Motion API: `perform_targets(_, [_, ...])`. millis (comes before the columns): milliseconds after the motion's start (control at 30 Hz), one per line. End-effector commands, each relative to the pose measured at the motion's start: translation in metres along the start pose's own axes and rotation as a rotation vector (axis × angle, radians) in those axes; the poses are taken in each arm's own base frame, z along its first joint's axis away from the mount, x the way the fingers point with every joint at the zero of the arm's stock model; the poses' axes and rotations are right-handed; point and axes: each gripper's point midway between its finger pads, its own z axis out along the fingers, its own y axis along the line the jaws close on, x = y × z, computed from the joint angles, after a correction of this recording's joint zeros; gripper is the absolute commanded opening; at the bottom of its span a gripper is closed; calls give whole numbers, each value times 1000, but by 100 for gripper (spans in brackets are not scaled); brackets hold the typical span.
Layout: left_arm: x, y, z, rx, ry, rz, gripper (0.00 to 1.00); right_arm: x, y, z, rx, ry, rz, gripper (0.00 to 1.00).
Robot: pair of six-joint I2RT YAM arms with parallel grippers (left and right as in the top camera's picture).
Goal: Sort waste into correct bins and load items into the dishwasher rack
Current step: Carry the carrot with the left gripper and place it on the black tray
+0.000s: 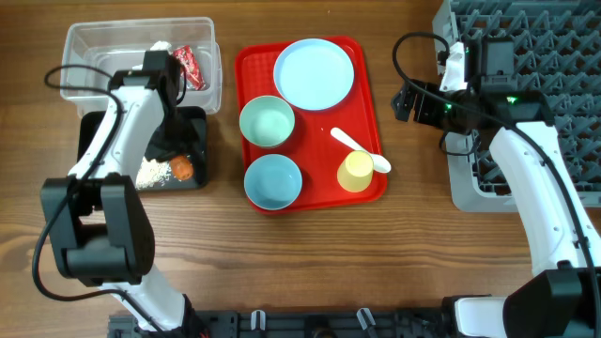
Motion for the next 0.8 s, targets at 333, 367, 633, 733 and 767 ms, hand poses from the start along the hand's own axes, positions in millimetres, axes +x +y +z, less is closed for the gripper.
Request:
perform_targets(333, [-4,8,17,26,-21,-62,73,-8,0,-11,10,-30,0,100])
perform_targets(367, [-3,7,17,29,-17,-62,84,-7,0,-11,10,-29,-1,100])
perform_targets(633, [-4,7,13,35,-23,-62,100,-8,0,-11,14,-31,-25,100])
perform_targets(733, [-9,6,-5,56,-54,-66,100,-7,7,-11,-22,-27,-98,100])
perform_targets(767, [-10,5,-14,71,-69,-64,100,-7,9,-11,-34,-26,-108,100])
